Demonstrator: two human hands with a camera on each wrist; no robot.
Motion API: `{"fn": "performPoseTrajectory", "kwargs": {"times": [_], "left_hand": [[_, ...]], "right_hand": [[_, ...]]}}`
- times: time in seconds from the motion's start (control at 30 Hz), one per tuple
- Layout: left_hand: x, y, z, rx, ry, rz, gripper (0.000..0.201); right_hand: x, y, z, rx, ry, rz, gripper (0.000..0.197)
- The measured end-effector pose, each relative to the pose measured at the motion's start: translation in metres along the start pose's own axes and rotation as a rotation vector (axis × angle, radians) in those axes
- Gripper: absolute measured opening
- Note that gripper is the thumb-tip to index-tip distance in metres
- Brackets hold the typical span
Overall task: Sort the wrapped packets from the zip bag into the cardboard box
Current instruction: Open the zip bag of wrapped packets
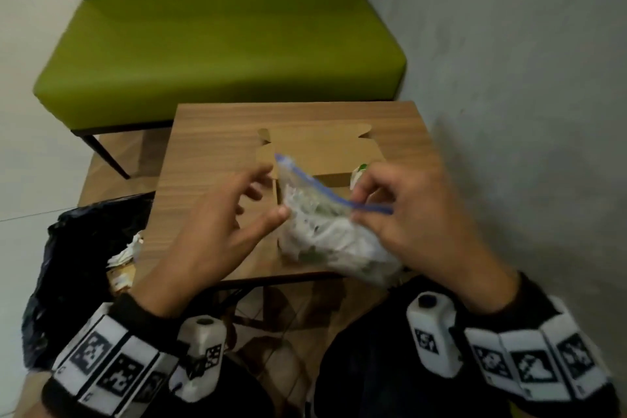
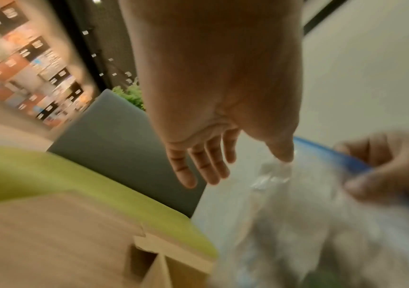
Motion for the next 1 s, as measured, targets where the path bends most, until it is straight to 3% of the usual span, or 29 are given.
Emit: {"fn": "performPoseTrajectory", "kwargs": {"times": [0.1,0.17,0.23,0.37,0.53,0.67,0.93,1.0], "left_hand": [[-0.008,0.018,0.013,-0.293,0.015,0.096,0.04],[-0.015,0.023,0.013,-0.304,0.014,0.137,0.017],[-0.024,0.023,0.008,-0.285,0.023,0.16,0.009],[-0.038,0.008,-0.007,-0.387,0.096,0.096,0.028],[-0.049,-0.004,-0.011,-0.498,0.155,0.083,0.01],[-0.055,-0.016,0.005,-0.47,0.15,0.098,0.01],[-0.059,-0.037,0.021,-0.324,0.082,0.076,0.024],[-0.059,-0.036,0.023,-0.301,0.061,0.052,0.018]], "right_hand": [[-0.007,-0.038,-0.012,0.035,0.055,-0.083,0.03],[-0.011,-0.056,-0.01,0.052,0.057,-0.124,0.029],[-0.017,-0.065,-0.005,0.05,0.044,-0.144,0.03],[-0.027,-0.065,0.012,0.077,-0.022,-0.109,0.031],[-0.04,-0.057,0.031,0.052,-0.111,-0.134,0.022],[-0.049,-0.052,0.02,0.133,-0.061,-0.187,0.016],[-0.053,-0.061,0.004,0.239,0.106,-0.049,0.022],[-0.055,-0.062,0.004,0.236,0.126,-0.044,0.025]]}}
Point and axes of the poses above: each hand's wrist, its own x-axis towards the middle knuckle, its own y-axis out of the back of the hand, z = x × y, the point moved 9 cm from there along x, towards the middle knuckle, and after that the axes turned 6 degrees about z, right-handed, at the moved point
